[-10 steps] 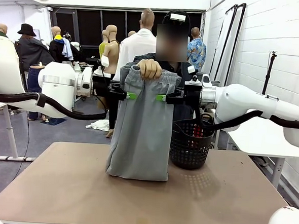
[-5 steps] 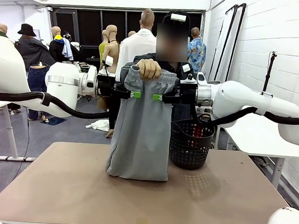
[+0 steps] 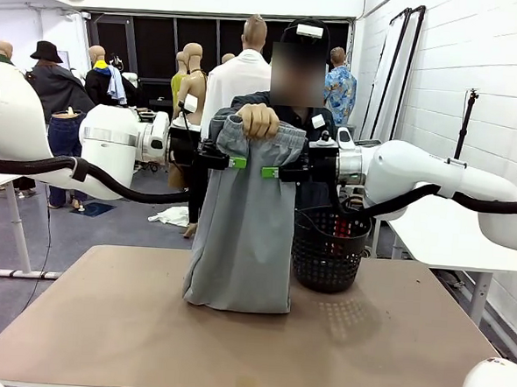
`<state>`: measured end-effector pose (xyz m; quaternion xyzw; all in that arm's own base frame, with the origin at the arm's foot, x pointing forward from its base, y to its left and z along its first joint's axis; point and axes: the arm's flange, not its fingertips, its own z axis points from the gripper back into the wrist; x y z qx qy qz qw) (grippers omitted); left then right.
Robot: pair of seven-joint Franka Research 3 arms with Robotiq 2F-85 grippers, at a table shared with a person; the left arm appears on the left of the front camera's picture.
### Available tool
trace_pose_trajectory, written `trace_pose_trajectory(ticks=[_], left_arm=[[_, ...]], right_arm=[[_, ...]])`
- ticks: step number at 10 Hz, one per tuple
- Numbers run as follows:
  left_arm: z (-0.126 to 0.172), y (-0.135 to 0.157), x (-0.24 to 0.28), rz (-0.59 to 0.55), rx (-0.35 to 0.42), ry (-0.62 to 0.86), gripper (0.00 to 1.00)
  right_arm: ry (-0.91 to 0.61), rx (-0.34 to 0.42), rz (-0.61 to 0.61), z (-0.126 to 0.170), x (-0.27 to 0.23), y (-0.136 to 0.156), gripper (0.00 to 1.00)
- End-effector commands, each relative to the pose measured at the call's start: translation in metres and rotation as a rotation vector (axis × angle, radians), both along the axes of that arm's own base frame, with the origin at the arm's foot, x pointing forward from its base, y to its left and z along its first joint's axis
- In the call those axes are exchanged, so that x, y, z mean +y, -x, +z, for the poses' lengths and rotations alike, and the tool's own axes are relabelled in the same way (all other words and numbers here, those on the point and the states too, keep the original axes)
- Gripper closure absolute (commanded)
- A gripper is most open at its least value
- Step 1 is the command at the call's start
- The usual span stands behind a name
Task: Fold the training pants.
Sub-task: Release the ends of the Training pants and then grab the overlapped ends.
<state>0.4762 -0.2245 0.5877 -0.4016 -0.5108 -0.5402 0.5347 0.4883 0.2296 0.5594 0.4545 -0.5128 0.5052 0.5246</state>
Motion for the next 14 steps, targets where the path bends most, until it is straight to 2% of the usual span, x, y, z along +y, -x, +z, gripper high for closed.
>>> trace_pose_trajectory(ticks=[1, 2, 3, 7, 11, 13, 14], left_arm=[[-0.004, -0.003, -0.003, 0.021, 0.003, -0.031, 0.70], [-0.005, -0.004, -0.002, 0.030, 0.001, -0.023, 0.90], [-0.008, -0.005, -0.002, 0.042, 0.007, -0.009, 1.00], [-0.013, -0.007, 0.001, 0.051, 0.059, 0.075, 1.00], [-0.014, -0.005, 0.002, 0.018, 0.073, 0.078, 1.00], [-0.013, -0.002, 0.001, 0.004, 0.052, 0.110, 1.00], [-0.013, -0.002, 0.001, -0.063, 0.081, 0.117, 1.00]], right_arm=[[0.006, 0.009, -0.009, 0.001, 0.000, 0.002, 0.65], [0.004, 0.014, -0.002, 0.002, 0.000, 0.003, 0.85], [-0.002, 0.024, 0.009, 0.002, -0.002, 0.004, 1.00], [-0.061, 0.053, 0.047, 0.010, -0.008, 0.006, 1.00], [-0.003, 0.015, 0.086, 0.018, -0.010, 0.009, 1.00], [0.025, 0.015, 0.086, 0.017, -0.005, 0.008, 1.00], [0.029, -0.010, 0.050, 0.015, -0.004, 0.006, 1.00]])
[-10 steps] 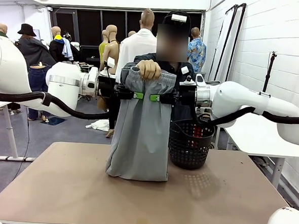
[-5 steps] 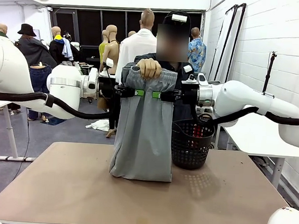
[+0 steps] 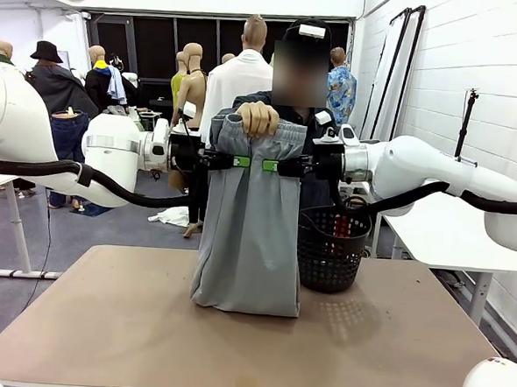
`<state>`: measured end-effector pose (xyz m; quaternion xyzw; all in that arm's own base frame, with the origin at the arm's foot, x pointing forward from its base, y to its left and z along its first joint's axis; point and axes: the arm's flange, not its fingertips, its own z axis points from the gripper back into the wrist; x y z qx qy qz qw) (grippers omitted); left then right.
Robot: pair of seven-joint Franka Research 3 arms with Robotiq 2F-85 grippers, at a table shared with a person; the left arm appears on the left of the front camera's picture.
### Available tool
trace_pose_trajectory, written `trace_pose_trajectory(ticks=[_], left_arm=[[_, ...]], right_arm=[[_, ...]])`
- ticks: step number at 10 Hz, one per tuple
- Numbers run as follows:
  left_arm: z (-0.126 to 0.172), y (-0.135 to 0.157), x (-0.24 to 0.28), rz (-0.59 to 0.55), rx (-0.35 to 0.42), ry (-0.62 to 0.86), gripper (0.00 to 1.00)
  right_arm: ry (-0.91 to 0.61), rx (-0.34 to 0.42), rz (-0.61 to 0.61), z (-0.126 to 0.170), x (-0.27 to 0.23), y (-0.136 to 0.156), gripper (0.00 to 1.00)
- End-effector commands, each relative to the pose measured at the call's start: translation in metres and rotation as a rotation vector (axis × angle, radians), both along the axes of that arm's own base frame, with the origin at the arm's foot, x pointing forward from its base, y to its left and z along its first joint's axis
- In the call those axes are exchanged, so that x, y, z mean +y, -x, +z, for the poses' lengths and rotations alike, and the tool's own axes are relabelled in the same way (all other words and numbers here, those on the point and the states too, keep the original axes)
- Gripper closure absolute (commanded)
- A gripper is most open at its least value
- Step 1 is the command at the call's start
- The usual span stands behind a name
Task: Fold the training pants.
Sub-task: Release the ends of the Training pants and then grab the overlapped ends, then fold the Training pants in half.
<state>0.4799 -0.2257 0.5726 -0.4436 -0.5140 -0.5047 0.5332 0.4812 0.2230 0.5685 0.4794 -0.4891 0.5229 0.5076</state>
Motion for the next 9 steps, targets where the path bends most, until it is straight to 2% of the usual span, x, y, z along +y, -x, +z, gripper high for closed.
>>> trace_pose_trajectory(ticks=[1, 9], left_arm=[[0.0010, -0.0019, 0.0006, 0.025, -0.005, -0.010, 1.00], [0.0010, -0.0019, 0.0006, 0.025, -0.005, -0.010, 1.00]], right_arm=[[-0.006, 0.007, 0.003, -0.0010, -0.0005, 0.0003, 1.00], [-0.006, 0.007, 0.003, -0.0010, -0.0005, 0.0003, 1.00]])
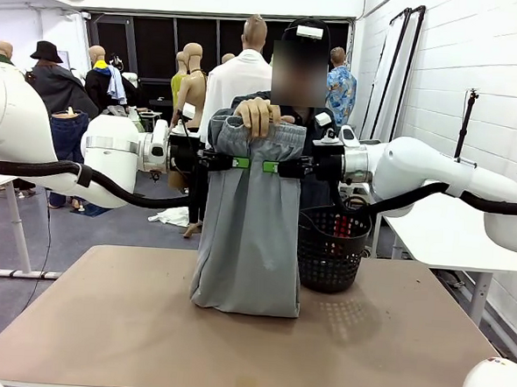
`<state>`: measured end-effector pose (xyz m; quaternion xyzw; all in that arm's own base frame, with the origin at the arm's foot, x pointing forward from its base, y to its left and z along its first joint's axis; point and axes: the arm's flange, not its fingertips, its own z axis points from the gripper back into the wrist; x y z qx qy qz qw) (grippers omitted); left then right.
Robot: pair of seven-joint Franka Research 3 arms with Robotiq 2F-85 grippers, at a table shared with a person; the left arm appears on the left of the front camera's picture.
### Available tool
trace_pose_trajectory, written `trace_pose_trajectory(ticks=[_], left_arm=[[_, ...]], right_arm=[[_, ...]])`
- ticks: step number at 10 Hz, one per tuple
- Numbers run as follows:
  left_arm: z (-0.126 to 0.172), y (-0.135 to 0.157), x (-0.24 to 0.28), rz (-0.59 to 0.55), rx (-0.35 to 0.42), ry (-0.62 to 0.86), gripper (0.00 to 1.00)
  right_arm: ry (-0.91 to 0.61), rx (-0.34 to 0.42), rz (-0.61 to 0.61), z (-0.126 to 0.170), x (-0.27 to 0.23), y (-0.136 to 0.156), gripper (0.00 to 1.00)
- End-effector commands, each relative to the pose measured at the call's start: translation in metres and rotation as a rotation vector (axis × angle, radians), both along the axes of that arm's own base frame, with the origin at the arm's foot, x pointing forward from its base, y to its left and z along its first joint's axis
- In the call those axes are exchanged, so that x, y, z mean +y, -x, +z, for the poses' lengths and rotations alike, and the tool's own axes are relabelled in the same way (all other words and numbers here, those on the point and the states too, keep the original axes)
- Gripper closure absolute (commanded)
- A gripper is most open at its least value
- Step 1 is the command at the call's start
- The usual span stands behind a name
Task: Fold the training pants.
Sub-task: Fold the Training pants in half.
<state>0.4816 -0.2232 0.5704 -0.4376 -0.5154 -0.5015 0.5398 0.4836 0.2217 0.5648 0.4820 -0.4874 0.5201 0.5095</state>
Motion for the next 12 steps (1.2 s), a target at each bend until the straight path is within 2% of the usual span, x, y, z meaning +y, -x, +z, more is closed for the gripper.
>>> trace_pose_trajectory(ticks=[1, 12], left_arm=[[0.0032, -0.0002, -0.0019, 0.007, -0.007, -0.003, 1.00], [0.0032, -0.0002, -0.0019, 0.007, -0.007, -0.003, 1.00]], right_arm=[[-0.004, -0.002, 0.004, 0.0027, 0.0008, 0.0027, 1.00], [-0.004, -0.002, 0.004, 0.0027, 0.0008, 0.0027, 1.00]])
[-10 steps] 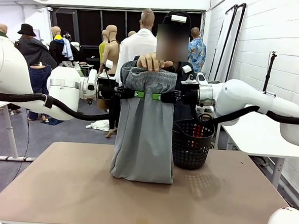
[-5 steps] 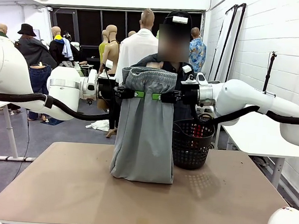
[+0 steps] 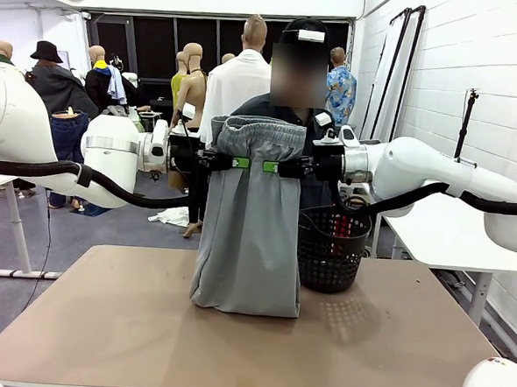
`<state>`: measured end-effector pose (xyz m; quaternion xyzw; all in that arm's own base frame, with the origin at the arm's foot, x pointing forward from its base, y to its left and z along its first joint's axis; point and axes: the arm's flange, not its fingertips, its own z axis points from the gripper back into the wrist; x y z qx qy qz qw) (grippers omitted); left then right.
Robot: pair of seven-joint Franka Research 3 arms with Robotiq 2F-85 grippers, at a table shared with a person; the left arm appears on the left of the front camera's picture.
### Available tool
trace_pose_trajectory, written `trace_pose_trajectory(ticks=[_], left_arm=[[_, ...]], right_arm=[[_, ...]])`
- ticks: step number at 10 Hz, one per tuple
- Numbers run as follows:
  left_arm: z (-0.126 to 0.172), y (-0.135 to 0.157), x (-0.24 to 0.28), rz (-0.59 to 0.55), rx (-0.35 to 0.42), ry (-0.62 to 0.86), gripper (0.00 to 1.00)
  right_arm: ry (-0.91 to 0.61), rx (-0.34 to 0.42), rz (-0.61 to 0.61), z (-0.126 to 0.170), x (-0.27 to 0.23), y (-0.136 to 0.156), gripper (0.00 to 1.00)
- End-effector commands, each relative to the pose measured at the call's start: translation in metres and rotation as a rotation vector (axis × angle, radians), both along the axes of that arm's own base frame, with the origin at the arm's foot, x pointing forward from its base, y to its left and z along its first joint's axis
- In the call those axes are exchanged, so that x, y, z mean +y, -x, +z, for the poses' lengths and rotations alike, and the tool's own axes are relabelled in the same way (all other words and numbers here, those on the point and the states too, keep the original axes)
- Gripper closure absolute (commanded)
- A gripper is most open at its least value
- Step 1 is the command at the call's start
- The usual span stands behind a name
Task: Fold the training pants.
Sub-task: Fold the Training pants in half.
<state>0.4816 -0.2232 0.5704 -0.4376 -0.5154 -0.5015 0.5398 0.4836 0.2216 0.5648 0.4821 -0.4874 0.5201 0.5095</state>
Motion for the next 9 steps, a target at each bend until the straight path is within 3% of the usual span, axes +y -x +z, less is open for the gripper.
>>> trace_pose_trajectory(ticks=[1, 9], left_arm=[[0.0032, -0.0002, -0.0019, 0.007, -0.007, -0.003, 1.00], [0.0032, -0.0002, -0.0019, 0.007, -0.007, -0.003, 1.00]], right_arm=[[-0.004, -0.002, 0.004, 0.0027, 0.0008, 0.0028, 1.00], [-0.004, -0.002, 0.004, 0.0027, 0.0008, 0.0028, 1.00]])
